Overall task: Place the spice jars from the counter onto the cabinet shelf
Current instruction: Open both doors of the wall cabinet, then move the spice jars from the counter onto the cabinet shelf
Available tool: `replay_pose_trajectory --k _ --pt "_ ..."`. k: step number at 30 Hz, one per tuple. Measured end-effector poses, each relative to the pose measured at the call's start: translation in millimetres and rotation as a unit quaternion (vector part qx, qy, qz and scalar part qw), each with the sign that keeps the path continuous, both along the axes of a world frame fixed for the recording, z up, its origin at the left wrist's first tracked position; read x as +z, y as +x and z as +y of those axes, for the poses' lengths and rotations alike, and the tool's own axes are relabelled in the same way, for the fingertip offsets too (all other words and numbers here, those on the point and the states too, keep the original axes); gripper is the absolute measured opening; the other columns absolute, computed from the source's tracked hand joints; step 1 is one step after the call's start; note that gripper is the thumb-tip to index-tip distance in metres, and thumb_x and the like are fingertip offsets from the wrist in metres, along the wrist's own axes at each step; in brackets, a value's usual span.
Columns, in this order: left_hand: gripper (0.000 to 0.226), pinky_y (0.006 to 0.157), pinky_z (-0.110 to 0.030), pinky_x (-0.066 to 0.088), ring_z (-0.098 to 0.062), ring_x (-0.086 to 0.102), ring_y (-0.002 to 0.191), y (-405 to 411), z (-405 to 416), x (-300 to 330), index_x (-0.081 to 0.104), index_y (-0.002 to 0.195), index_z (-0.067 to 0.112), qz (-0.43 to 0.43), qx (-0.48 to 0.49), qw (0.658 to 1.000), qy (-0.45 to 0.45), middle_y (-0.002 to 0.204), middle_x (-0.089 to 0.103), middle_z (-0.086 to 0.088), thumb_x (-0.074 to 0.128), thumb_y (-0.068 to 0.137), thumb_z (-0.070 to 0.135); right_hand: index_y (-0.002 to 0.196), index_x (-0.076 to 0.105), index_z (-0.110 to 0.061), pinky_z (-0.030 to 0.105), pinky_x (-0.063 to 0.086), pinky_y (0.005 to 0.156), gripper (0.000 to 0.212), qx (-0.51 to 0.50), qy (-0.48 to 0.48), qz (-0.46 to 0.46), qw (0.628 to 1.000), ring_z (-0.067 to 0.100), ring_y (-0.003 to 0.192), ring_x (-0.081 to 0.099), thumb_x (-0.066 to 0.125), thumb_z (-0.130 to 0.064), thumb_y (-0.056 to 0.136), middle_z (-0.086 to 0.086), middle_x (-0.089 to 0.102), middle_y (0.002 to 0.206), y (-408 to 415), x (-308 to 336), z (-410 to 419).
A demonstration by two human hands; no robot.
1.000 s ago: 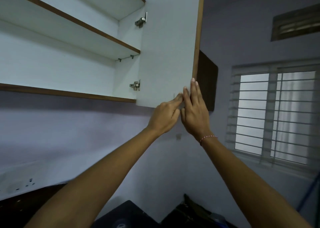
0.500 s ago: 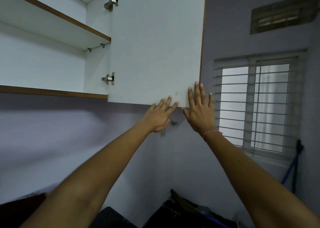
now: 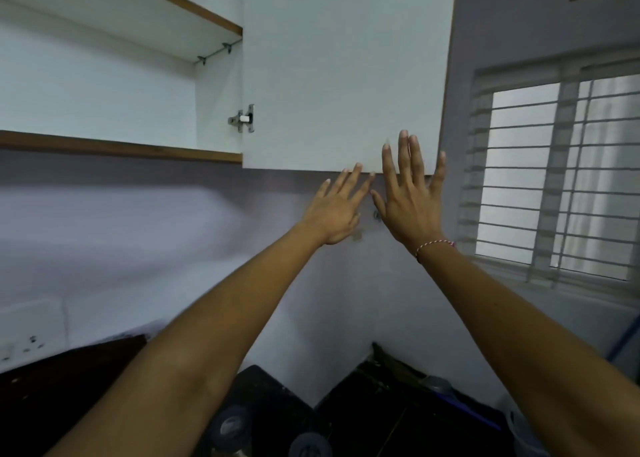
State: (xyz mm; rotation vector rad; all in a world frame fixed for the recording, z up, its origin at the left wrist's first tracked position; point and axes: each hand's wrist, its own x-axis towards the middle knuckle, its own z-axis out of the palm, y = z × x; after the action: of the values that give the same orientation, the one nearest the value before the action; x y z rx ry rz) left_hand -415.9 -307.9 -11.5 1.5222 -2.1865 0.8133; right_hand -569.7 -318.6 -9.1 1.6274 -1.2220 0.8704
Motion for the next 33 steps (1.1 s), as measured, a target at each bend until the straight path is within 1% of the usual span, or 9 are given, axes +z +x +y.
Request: replay_pose_trajectory --k 5,8,10,15,18,24,26,30,33 --pt "0.071 0.119 -0.045 0.004 -0.025 -0.008 0.148 40.1 27.5 -34.5 -0.007 0.150 0.019 0.025 0.057 0.998 -0.007 0.159 -0.012 -0.008 0.037 0.096 0.034 0.149 0.003 -0.012 0.053 0.001 0.115 0.072 0.111 0.065 -0.039 0.991 0.031 0.146 0.000 0.037 -0.045 0.095 0.018 0.000 0.157 48.1 -31.8 5.1" --pt "0.071 0.118 -0.046 0.006 -0.026 -0.006 0.148 79.0 55.9 -67.9 -0.004 0.150 0.020 0.049 0.101 0.994 0.004 0.160 -0.009 -0.008 0.037 0.096 0.041 0.149 0.008 -0.012 0.050 0.010 0.116 0.070 0.188 0.113 -0.082 0.972 0.032 0.146 0.001 0.039 -0.043 0.094 0.018 0.001 0.157 85.6 -66.9 14.0" --pt "0.071 0.118 -0.045 0.006 -0.026 -0.004 0.148 108.8 80.1 -97.5 -0.002 0.151 0.020 0.067 0.141 0.987 0.025 0.160 -0.007 -0.008 0.035 0.096 0.046 0.149 0.010 -0.012 0.049 0.011 0.116 0.069 0.228 0.149 -0.099 0.957 0.032 0.146 0.002 0.037 -0.044 0.094 0.019 0.002 0.157 114.3 -95.3 23.6" --pt "0.071 0.118 -0.043 0.004 -0.026 -0.004 0.148 189.1 156.8 -167.0 -0.002 0.151 0.019 0.084 0.253 0.959 0.090 0.160 -0.007 -0.008 0.034 0.096 0.047 0.149 0.010 -0.015 0.049 0.010 0.116 0.070 0.311 0.238 -0.091 0.916 0.033 0.146 0.005 0.031 -0.053 0.093 0.016 0.003 0.158 188.9 -165.0 57.8" --pt "0.071 0.118 -0.044 0.005 -0.027 -0.003 0.148 231.2 213.0 -203.5 0.000 0.151 0.018 0.122 0.304 0.939 0.104 0.160 -0.006 -0.010 0.035 0.096 0.047 0.149 0.010 -0.015 0.048 0.012 0.116 0.070 0.367 0.276 -0.067 0.886 0.031 0.146 0.005 0.031 -0.053 0.094 0.015 0.004 0.158 227.7 -204.0 85.2" --pt "0.072 0.118 -0.044 0.005 -0.026 -0.005 0.148 279.4 335.6 -291.7 -0.001 0.151 0.017 0.213 0.416 0.874 0.134 0.160 -0.006 -0.010 0.034 0.096 0.048 0.148 0.016 -0.011 0.049 0.023 0.115 0.069 0.469 0.349 -0.006 0.811 0.032 0.145 0.012 0.040 -0.046 0.094 0.018 0.009 0.157 299.6 -279.3 156.0" --pt "0.072 0.118 -0.044 0.004 -0.025 -0.005 0.148 286.5 372.3 -318.4 0.000 0.151 0.017 0.253 0.445 0.847 0.143 0.160 -0.007 -0.009 0.035 0.096 0.048 0.149 0.014 -0.012 0.050 0.024 0.114 0.070 0.488 0.372 0.022 0.789 0.032 0.145 0.010 0.042 -0.045 0.093 0.017 0.007 0.157 319.8 -301.9 186.5" --pt "0.071 0.118 -0.043 0.002 -0.023 -0.006 0.148 297.5 436.1 -360.7 0.001 0.151 0.019 0.334 0.494 0.792 0.133 0.160 -0.007 -0.007 0.036 0.096 0.048 0.149 0.011 -0.015 0.045 0.022 0.114 0.073 0.543 0.429 0.060 0.719 0.029 0.146 0.007 0.047 -0.042 0.091 0.015 0.003 0.158 349.1 -347.2 254.9" --pt "0.072 0.118 -0.044 0.003 -0.022 -0.007 0.147 298.6 480.7 -392.9 0.000 0.151 0.019 0.388 0.531 0.743 0.125 0.160 -0.006 -0.005 0.035 0.096 0.049 0.149 0.009 -0.015 0.042 0.019 0.115 0.075 0.565 0.464 0.127 0.670 0.030 0.146 0.007 0.048 -0.042 0.091 0.017 0.003 0.157 365.3 -379.7 308.4"
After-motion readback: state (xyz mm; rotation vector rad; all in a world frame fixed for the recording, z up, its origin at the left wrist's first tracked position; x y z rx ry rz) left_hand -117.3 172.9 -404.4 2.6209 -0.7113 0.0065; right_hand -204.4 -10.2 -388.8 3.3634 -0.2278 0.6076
